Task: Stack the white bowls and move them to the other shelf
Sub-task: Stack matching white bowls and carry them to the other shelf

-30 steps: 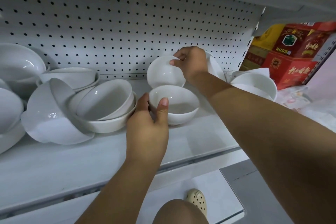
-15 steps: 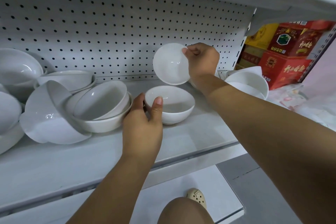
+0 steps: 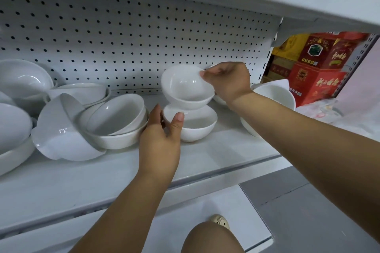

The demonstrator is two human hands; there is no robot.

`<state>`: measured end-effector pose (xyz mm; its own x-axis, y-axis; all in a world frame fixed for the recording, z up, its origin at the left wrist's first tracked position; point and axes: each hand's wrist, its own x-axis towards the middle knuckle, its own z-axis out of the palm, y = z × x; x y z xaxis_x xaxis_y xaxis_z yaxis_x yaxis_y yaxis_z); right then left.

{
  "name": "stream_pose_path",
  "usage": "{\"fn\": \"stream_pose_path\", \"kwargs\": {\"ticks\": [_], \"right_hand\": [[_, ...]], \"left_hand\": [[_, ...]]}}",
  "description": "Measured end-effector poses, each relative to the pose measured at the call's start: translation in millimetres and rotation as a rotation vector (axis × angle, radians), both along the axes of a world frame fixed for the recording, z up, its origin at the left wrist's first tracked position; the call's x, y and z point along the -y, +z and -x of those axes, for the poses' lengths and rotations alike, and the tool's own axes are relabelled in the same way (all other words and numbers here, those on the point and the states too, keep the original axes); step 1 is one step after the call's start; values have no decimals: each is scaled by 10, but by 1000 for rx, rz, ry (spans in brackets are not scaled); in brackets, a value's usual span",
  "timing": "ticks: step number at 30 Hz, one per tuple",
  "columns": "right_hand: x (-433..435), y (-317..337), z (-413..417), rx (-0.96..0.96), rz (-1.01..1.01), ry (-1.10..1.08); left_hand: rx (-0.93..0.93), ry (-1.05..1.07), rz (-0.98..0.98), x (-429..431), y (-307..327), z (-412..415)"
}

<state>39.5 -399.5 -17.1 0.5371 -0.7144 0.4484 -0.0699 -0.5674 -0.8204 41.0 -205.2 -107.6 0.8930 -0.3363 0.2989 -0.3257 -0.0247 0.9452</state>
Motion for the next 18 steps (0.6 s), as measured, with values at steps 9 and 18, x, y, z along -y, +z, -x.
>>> {"fn": "stream_pose_path", "kwargs": {"ticks": [9, 18], "right_hand": [[-89, -87, 331, -172, -90, -18], [-130, -216, 488, -188, -138, 22]], "left_hand": [[38, -71, 56, -15, -6, 1], [121, -96, -21, -15, 20, 46]]}}
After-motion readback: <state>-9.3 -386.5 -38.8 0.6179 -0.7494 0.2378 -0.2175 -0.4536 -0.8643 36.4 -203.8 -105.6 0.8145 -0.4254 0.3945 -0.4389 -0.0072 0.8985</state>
